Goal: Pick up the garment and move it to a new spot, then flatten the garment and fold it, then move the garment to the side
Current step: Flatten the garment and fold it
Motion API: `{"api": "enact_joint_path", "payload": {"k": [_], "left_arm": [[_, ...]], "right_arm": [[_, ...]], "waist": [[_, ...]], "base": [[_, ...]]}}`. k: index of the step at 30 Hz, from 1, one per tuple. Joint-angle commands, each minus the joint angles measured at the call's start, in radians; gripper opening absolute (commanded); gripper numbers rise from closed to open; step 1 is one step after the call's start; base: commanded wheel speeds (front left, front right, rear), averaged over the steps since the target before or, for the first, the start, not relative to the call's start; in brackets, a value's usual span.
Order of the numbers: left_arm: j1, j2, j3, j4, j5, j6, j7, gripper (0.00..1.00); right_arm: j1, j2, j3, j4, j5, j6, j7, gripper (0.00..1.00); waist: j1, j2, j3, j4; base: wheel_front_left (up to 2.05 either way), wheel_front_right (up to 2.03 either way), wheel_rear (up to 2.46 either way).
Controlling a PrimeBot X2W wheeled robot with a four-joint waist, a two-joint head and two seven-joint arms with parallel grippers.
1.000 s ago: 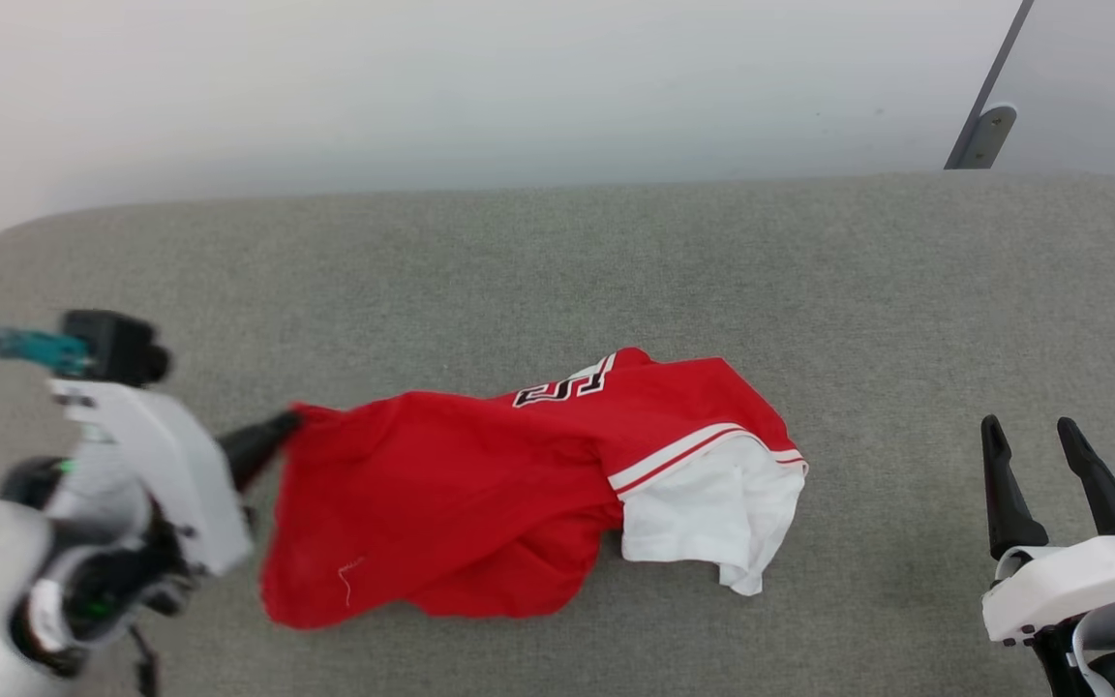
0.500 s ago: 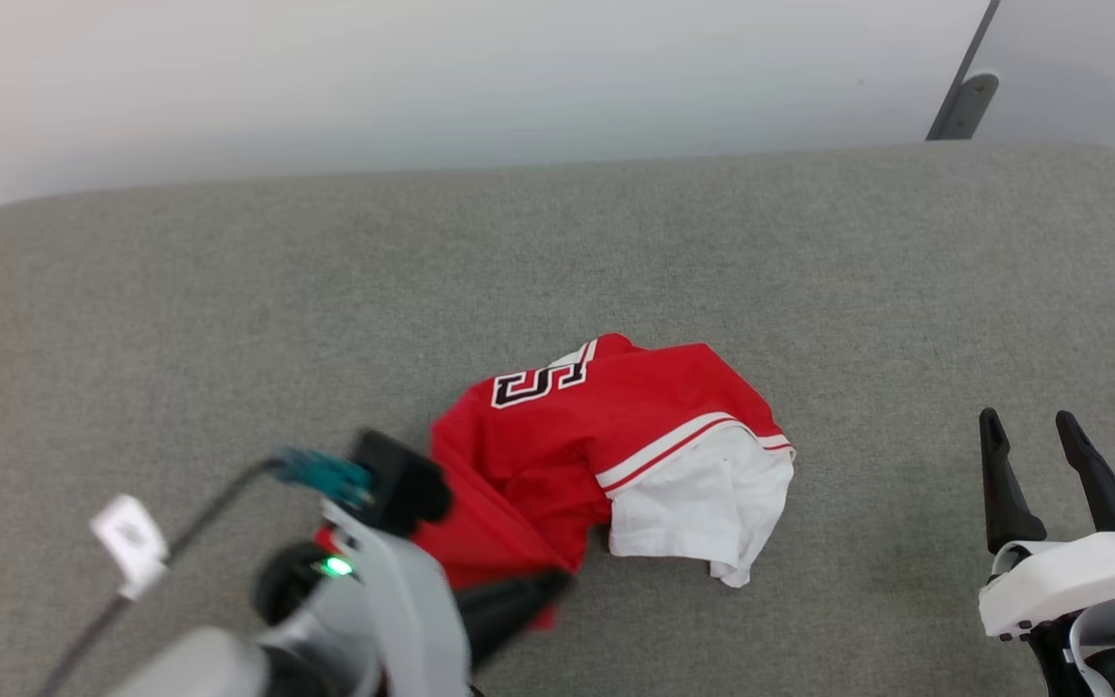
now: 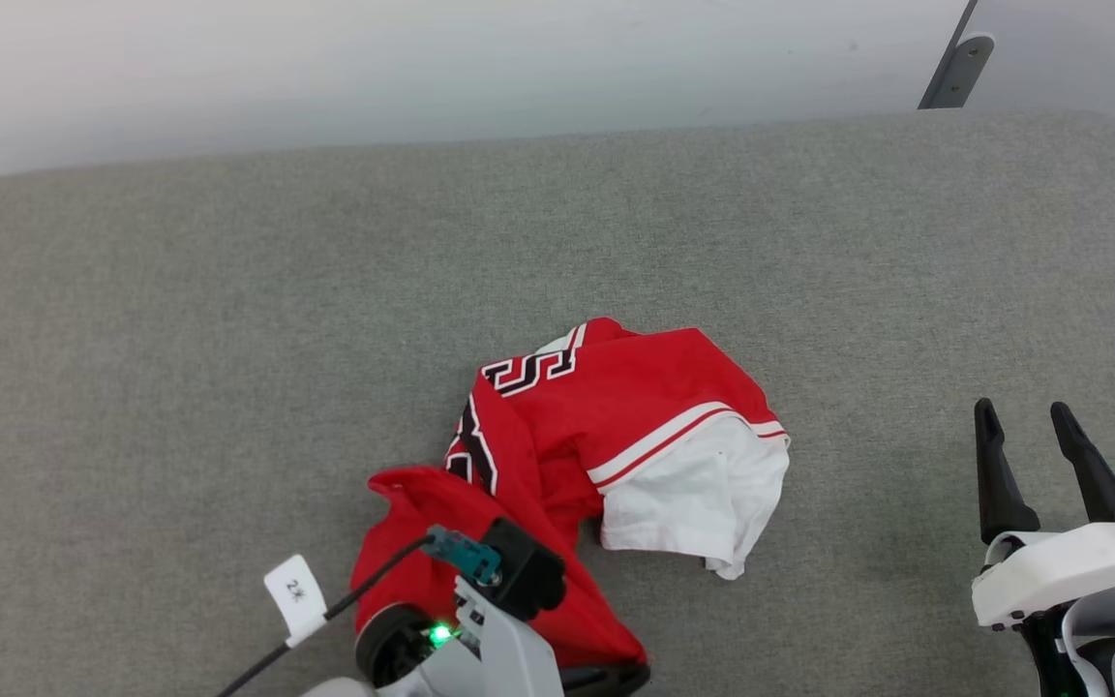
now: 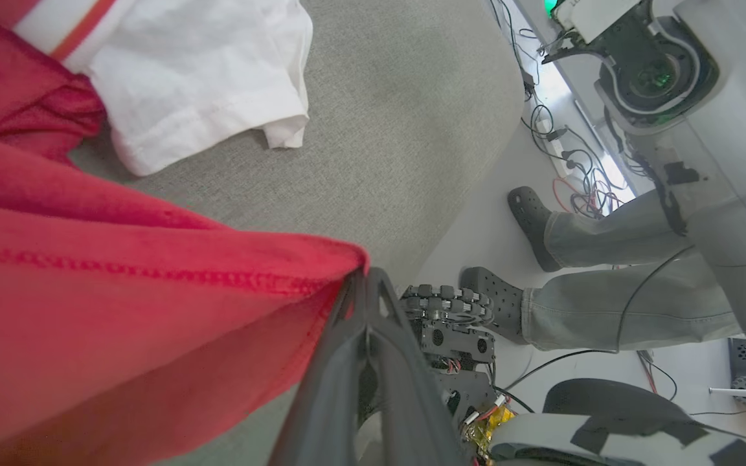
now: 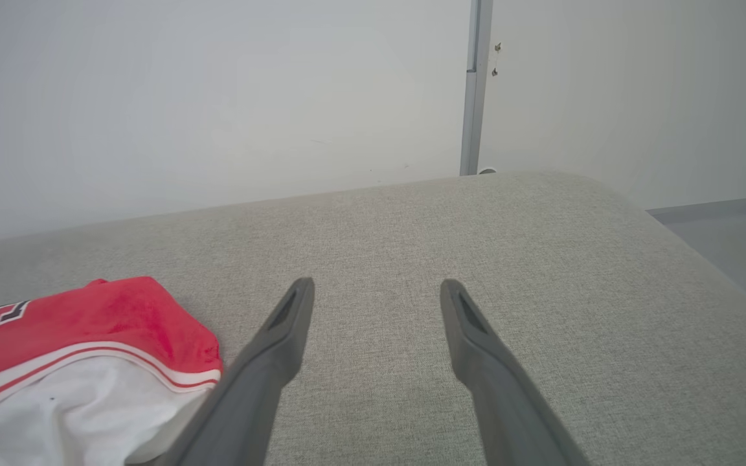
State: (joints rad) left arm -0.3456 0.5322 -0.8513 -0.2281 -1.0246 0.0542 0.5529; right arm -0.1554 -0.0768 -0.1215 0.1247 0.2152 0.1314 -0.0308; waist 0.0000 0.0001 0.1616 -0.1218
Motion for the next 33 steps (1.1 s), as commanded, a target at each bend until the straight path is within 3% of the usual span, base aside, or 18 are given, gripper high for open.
{"api": "enact_joint_path", "payload": {"k": [1,3,4,5,6,7,9,22,27,33], "left_arm": [[-0.012,-0.004,-0.006,0.019,0.018,-0.010,-0.008,0.00],[-0.021,-0.007,-0.006,0.036,0.029,-0.013,-0.017,0.00],[-0.025,-0.002,-0.004,0.039,0.037,-0.016,-0.018,0.06],[-0.030,0.002,-0.003,0.040,0.047,-0.019,-0.026,0.25],[-0.032,0.003,0.000,0.040,0.050,-0.018,-0.029,0.54],[-0.033,0.007,0.003,0.038,0.051,-0.019,-0.032,0.75],[-0.041,0.024,0.010,0.029,0.067,-0.020,-0.039,0.98],[-0.031,0.141,0.122,-0.019,0.082,0.024,-0.110,1.00],[-0.041,0.176,0.185,-0.002,0.111,0.035,-0.188,1.00],[-0.019,0.219,0.283,0.065,0.167,0.041,-0.372,1.00]], "right_arm": [[-0.012,0.004,0.002,0.002,-0.005,-0.001,-0.002,1.00],[-0.012,0.006,0.001,0.005,-0.007,-0.001,-0.001,1.00],[-0.011,0.006,0.000,0.006,-0.007,-0.001,-0.001,1.00],[-0.009,0.006,-0.001,0.007,-0.008,-0.001,-0.001,1.00],[-0.006,0.007,-0.002,0.008,-0.009,-0.001,0.000,1.00],[-0.002,0.006,-0.002,0.009,-0.010,-0.001,0.000,1.00],[0.004,0.002,0.000,0.011,-0.010,-0.001,0.001,1.00],[0.041,-0.027,0.065,0.018,0.039,-0.001,0.048,1.00],[0.046,-0.037,0.107,0.020,0.058,-0.001,0.079,1.00],[0.061,-0.055,0.183,0.026,0.100,-0.001,0.155,1.00]], "waist": [[0.0000,-0.0001,-0.001,0.001],[0.0000,-0.0001,-0.003,0.002],[0.0000,-0.0001,-0.006,0.003],[0.0000,-0.0001,-0.009,0.005],[0.0000,-0.0001,-0.012,0.006],[0.0000,-0.0001,-0.017,0.008],[0.0000,-0.0001,-0.028,0.012],[0.0000,-0.0001,-0.092,0.069],[0.0000,-0.0001,-0.108,0.098],[0.0000,-0.0001,-0.119,0.139]], "base": [[0.00,0.00,0.00],[0.00,0.00,0.00],[0.00,0.00,0.00],[0.00,0.00,0.00],[0.00,0.00,0.00],[0.00,0.00,0.00],[0.00,0.00,0.00],[0.00,0.00,0.00],[0.00,0.00,0.00],[0.00,0.00,0.00]]}}
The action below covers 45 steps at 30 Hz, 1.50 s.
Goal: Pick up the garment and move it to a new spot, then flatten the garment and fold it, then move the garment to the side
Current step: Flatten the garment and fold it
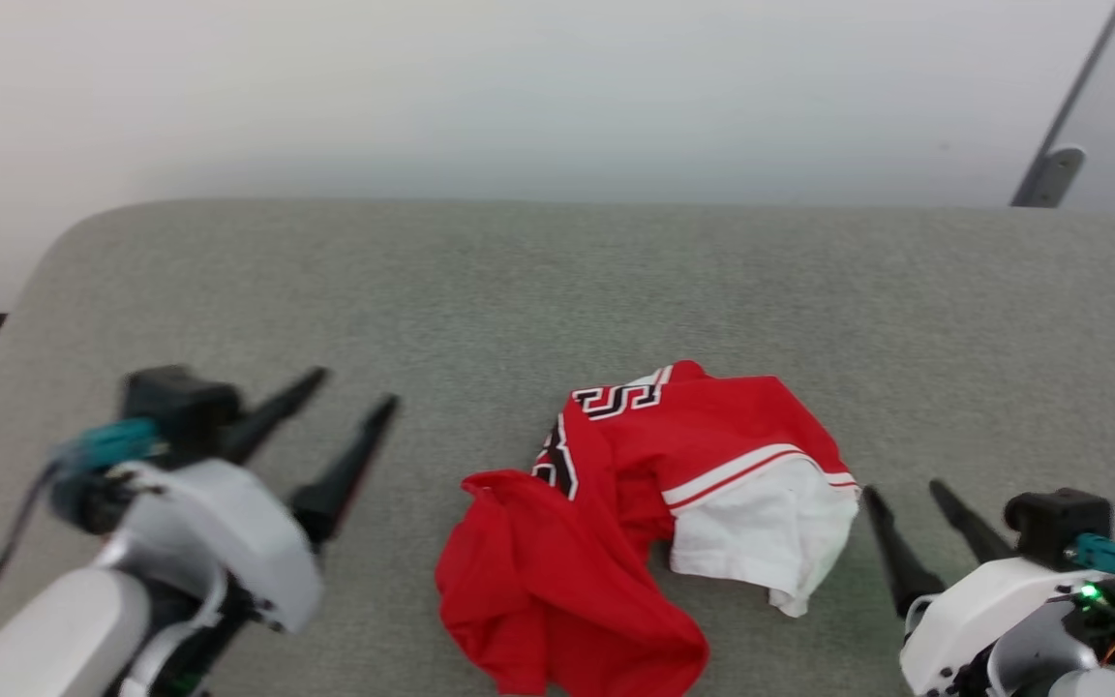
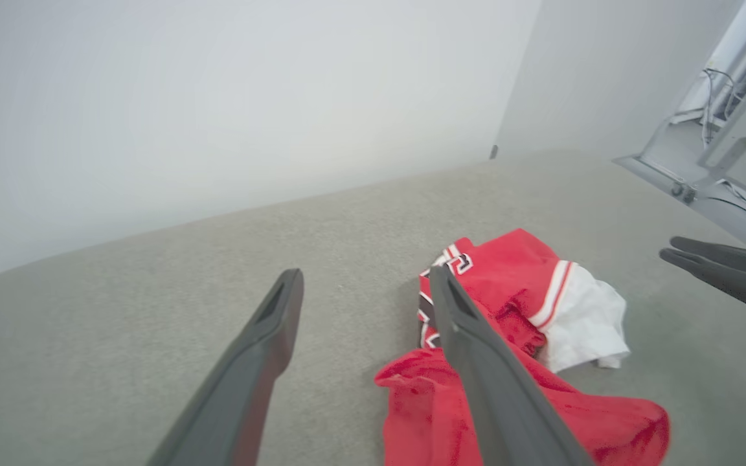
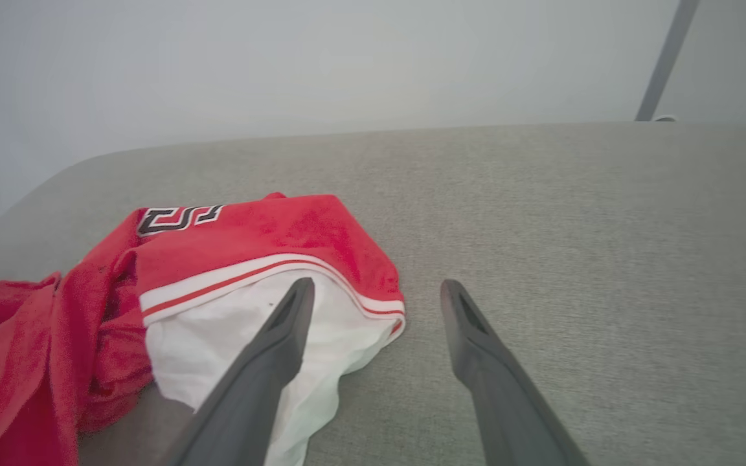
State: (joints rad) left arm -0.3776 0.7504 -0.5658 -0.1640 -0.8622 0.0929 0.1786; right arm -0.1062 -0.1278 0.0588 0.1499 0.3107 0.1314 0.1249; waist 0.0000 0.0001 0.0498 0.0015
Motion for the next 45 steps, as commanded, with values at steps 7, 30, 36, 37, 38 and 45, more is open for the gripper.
{"api": "enact_joint_path", "payload": {"k": [7,30,36,37,38,45], "left_arm": [[0.079,0.013,0.112,0.109,0.035,0.031,-0.245,1.00],[0.229,-0.114,0.300,0.269,0.095,-0.016,-0.444,1.00],[0.260,-0.143,0.361,0.256,0.120,-0.033,-0.444,1.00],[0.264,-0.145,0.367,0.254,0.125,-0.036,-0.444,1.00],[0.266,-0.148,0.372,0.253,0.128,-0.040,-0.444,1.00],[0.265,-0.161,0.389,0.259,0.152,-0.055,-0.443,1.00]], "right_arm": [[0.031,-0.030,0.049,0.033,0.050,-0.001,0.147,1.00],[-0.148,-0.127,0.141,0.235,0.059,-0.002,0.353,0.00],[-0.171,-0.226,0.121,0.195,0.082,-0.001,0.412,0.00],[-0.175,-0.250,0.112,0.183,0.082,-0.002,0.423,0.00],[-0.176,-0.271,0.104,0.175,0.084,-0.002,0.434,0.00],[-0.192,-0.422,0.049,0.166,0.101,-0.001,0.505,0.00]], "waist": [[0.0000,-0.0001,-0.003,0.063],[0.0000,-0.0001,0.041,0.165],[0.0000,-0.0001,0.047,0.156],[0.0000,-0.0001,0.049,0.153],[0.0000,-0.0001,0.051,0.152],[0.0000,-0.0001,0.064,0.142]], "base": [[0.00,0.00,0.00],[0.00,0.00,0.00],[0.00,0.00,0.00],[0.00,0.00,0.00],[0.00,0.00,0.00],[0.00,0.00,0.00]]}}
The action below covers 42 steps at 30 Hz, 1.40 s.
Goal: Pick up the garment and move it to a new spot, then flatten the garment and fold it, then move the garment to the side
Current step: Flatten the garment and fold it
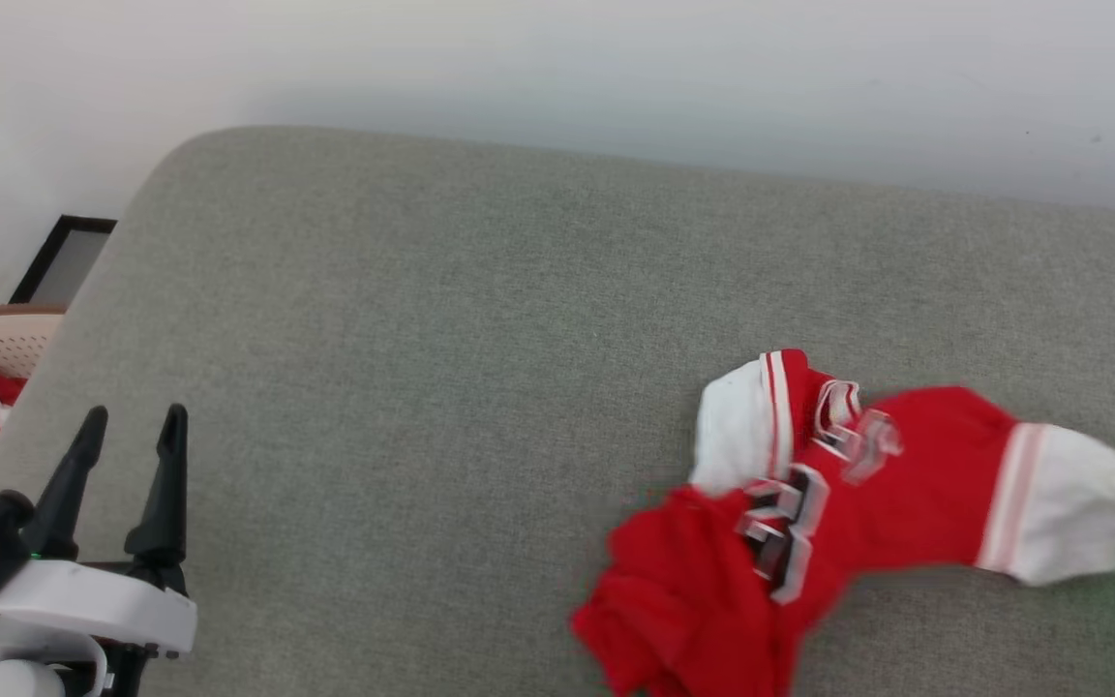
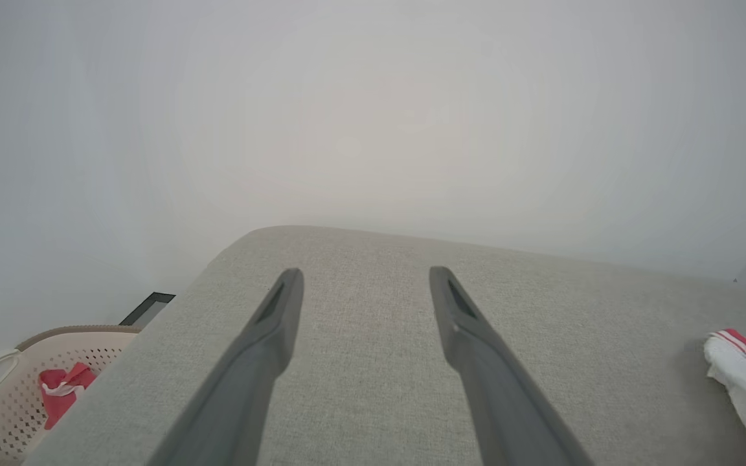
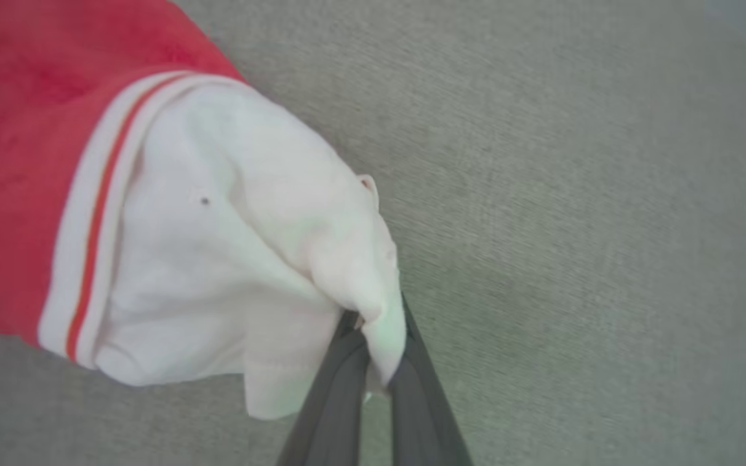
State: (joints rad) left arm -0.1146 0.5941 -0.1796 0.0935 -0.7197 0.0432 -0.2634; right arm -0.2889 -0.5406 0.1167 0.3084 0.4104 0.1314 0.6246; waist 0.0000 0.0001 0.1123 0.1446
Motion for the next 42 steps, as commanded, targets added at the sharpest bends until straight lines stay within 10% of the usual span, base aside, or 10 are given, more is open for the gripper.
{"api": "enact_joint_path", "payload": {"k": [1,13,14,16,17,31,42], "left_arm": [[-0.001,-0.006,0.003,0.004,0.011,-0.009,-0.001,1.00],[-0.044,-0.011,-0.025,0.040,0.027,-0.029,0.004,1.00],[-0.046,-0.011,-0.027,0.041,0.026,-0.030,0.004,1.00],[-0.049,-0.011,-0.033,0.045,0.025,-0.035,0.011,1.00],[-0.052,-0.009,-0.035,0.046,0.026,-0.033,0.013,1.00],[-0.056,0.025,-0.049,0.000,-0.008,-0.036,0.111,1.00],[-0.174,0.048,-0.123,-0.081,-0.072,-0.065,0.358,1.00]], "right_arm": [[-0.012,-0.023,-0.018,0.018,0.003,-0.001,0.014,0.00],[-0.066,-0.029,-0.008,0.239,0.061,-0.001,-0.005,0.00],[-0.074,-0.021,-0.005,0.258,0.067,-0.001,-0.010,0.10],[-0.081,-0.014,0.005,0.294,0.071,-0.001,-0.018,0.95],[-0.087,-0.011,0.007,0.308,0.077,-0.001,-0.025,1.00],[-0.094,-0.034,0.014,0.236,0.157,-0.001,-0.094,1.00],[-0.013,0.075,-0.079,0.037,0.035,-0.002,-0.340,1.00]], "waist": [[0.0000,-0.0001,0.003,-0.001],[0.0000,-0.0001,0.023,0.004],[0.0000,-0.0001,0.023,0.003],[0.0000,-0.0001,0.024,0.002],[0.0000,-0.0001,0.024,0.001],[0.0000,-0.0001,-0.023,-0.075],[0.0000,-0.0001,-0.051,-0.166]], "base": [[0.00,0.00,0.00],[0.00,0.00,0.00],[0.00,0.00,0.00],[0.00,0.00,0.00],[0.00,0.00,0.00],[0.00,0.00,0.00],[0.00,0.00,0.00]]}}
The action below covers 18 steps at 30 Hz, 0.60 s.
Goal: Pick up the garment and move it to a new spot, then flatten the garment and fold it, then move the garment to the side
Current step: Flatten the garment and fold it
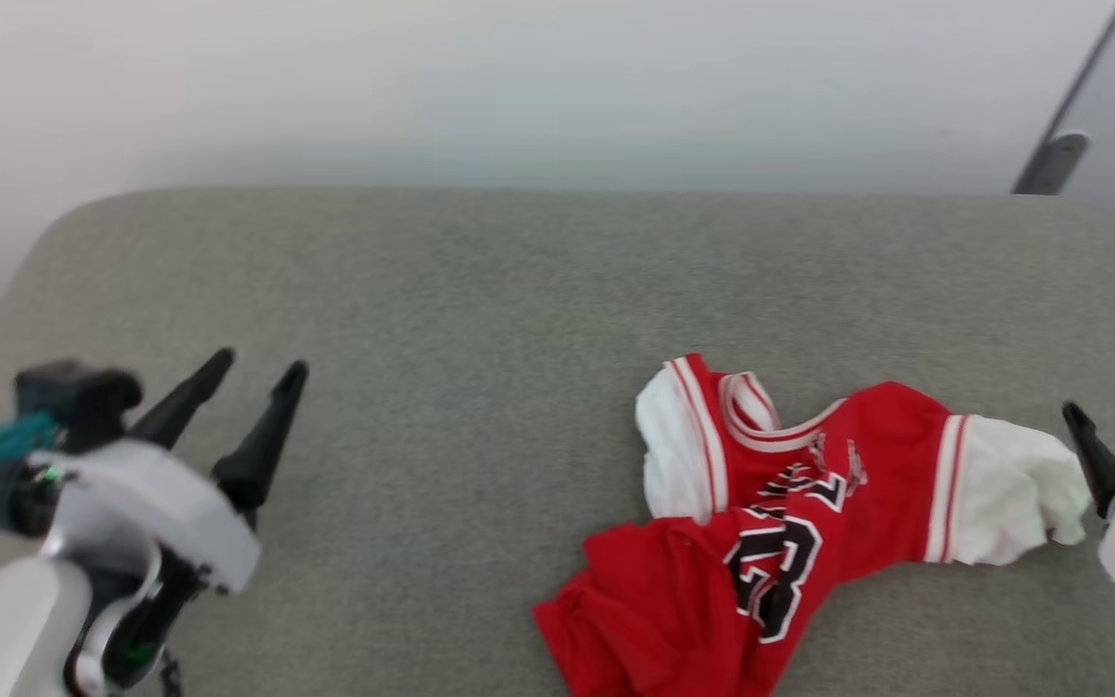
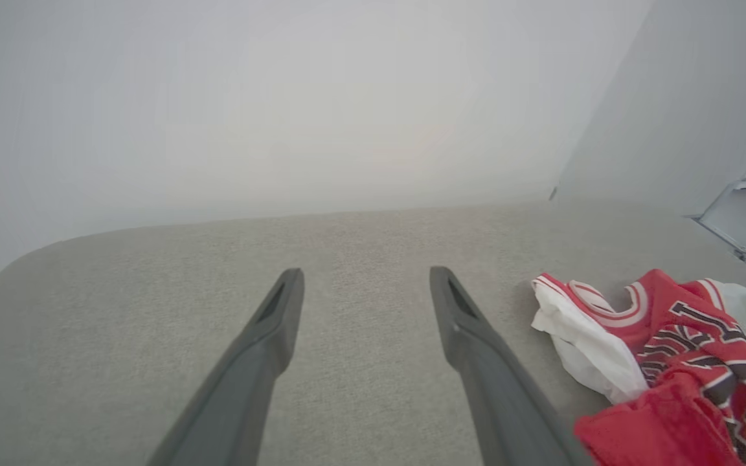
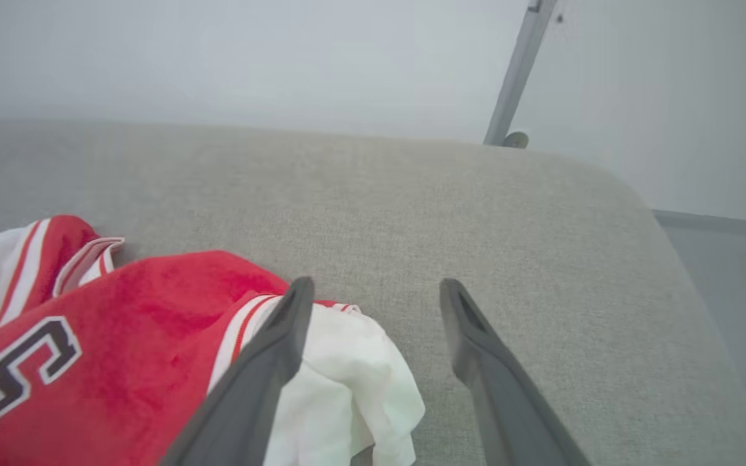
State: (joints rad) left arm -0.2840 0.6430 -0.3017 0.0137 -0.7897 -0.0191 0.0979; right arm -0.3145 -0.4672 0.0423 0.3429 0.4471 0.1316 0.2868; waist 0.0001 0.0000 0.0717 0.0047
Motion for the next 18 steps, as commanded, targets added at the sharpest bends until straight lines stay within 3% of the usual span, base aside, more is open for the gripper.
{"api": "enact_joint_path", "payload": {"k": [1,12,18], "left_arm": [[-0.022,-0.004,-0.009,-0.005,-0.008,-0.005,0.023,1.00],[-0.216,-0.074,-0.139,0.004,-0.075,-0.032,0.293,1.00],[-0.299,-0.124,-0.202,0.070,-0.123,-0.041,0.431,1.00]], "right_arm": [[0.021,0.021,-0.019,-0.018,-0.019,-0.002,-0.037,1.00],[0.098,0.216,-0.074,-0.165,-0.249,-0.002,-0.301,1.00],[0.102,0.303,-0.082,-0.192,-0.298,-0.002,-0.381,1.00]], "waist": [[-0.0001,0.0000,-0.012,-0.037],[-0.0001,0.0000,0.007,-0.159],[-0.0001,0.0000,0.032,-0.223]], "base": [[0.00,0.00,0.00],[0.00,0.00,0.00],[0.00,0.00,0.00]]}}
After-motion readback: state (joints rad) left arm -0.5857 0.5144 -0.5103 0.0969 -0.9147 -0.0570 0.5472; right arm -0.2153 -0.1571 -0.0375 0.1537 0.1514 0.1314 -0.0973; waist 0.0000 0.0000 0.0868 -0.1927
